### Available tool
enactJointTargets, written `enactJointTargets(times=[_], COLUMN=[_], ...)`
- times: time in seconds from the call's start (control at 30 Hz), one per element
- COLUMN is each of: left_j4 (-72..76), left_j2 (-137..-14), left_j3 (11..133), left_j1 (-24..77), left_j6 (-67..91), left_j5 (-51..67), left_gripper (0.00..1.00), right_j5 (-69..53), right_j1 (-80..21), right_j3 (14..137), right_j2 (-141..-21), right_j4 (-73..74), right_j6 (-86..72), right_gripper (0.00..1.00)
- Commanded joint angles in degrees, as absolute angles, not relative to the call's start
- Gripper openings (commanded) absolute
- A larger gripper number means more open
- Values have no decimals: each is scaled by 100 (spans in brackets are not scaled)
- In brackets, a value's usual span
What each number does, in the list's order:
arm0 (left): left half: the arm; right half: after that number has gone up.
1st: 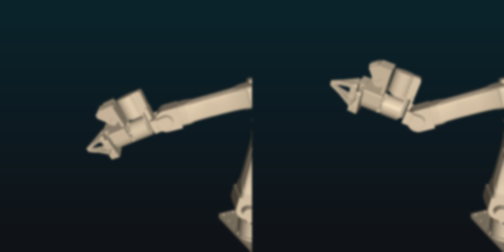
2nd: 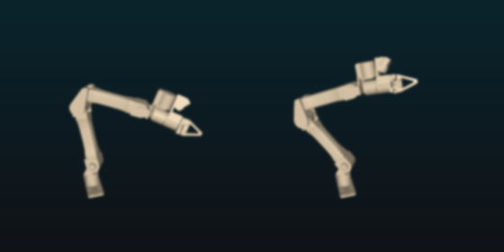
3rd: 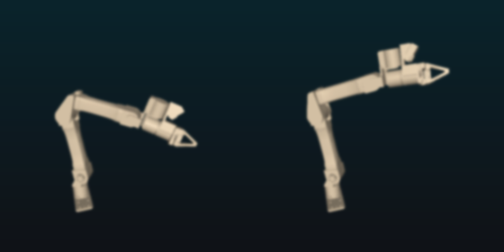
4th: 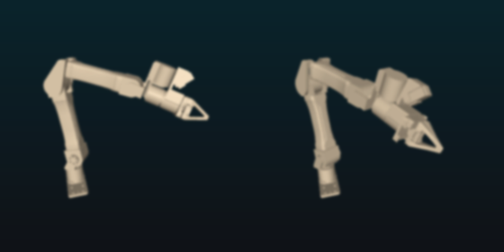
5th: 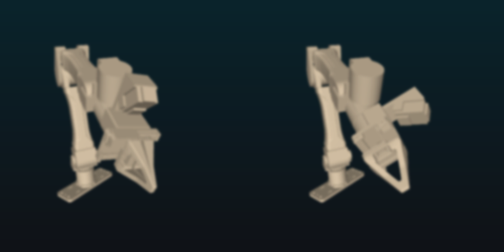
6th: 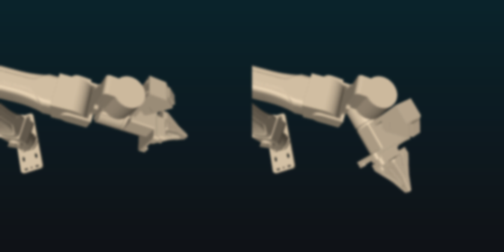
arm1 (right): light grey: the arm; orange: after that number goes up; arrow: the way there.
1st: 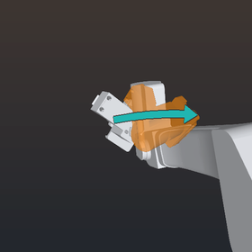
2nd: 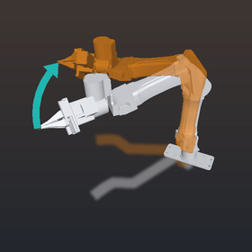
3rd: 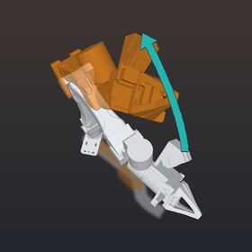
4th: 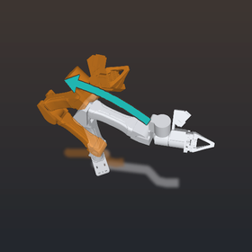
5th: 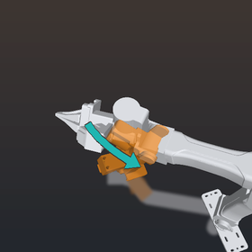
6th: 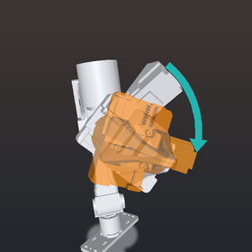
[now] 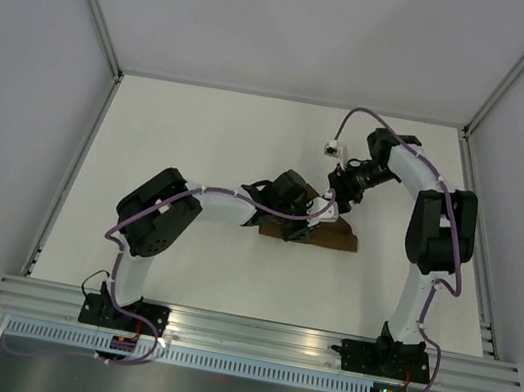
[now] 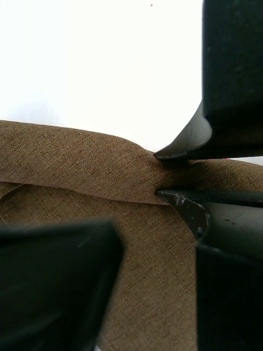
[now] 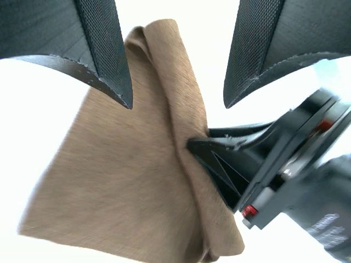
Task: Fold the napkin, place the utensils inside, and roll it up
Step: Roll the napkin at the center of the board.
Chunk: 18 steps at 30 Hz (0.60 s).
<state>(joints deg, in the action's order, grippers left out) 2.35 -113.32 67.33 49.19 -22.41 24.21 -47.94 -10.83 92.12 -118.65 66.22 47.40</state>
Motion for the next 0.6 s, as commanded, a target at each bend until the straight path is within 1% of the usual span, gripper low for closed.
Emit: enactJointTargets(times=[0.0, 0.07, 0.23, 0.3, 0.33, 0.37, 0.4, 0.47, 0.57], left_j4=[-1028, -1230, -1985, -2389, -2521, -2775, -2873, -3154, -3383], left_j2=[-11891, -12041, -12594, -12928, -13042, -13208, -13306, -13534, -13728], left_j3=[6785, 6986, 7680, 8050, 8155, 8356, 8515, 8656, 8928], left_j1=[4817, 4624, 4263, 4157, 4140, 4122, 4113, 4096, 4017], left_j6=[-1820, -1706, -1538, -1521, -1521, -1555, -1573, -1565, -1521], left_j5=[3260, 3681, 4585, 4815, 4903, 4939, 4974, 5044, 5229], left_gripper=[2, 2, 2, 2, 2, 2, 2, 2, 2], right_j5=[-5273, -5274, -4975, -4712, -4476, -4230, -3697, -3037, -2472], right_j1=[-792, -686, -518, -545, -597, -676, -912, -1333, -1853], right_j3=[8887, 8449, 7069, 6313, 5789, 5505, 4963, 4485, 3833], right_j2=[-11164, -10917, -9609, -8934, -8712, -8484, -8046, -7527, -7252], right_j4=[5890, 5416, 3679, 3228, 2730, 2455, 1930, 1487, 907], right_j6=[4466, 4273, 3964, 4008, 4017, 4025, 4043, 4078, 4166], right_gripper=[73, 73, 72, 72, 72, 72, 73, 74, 74])
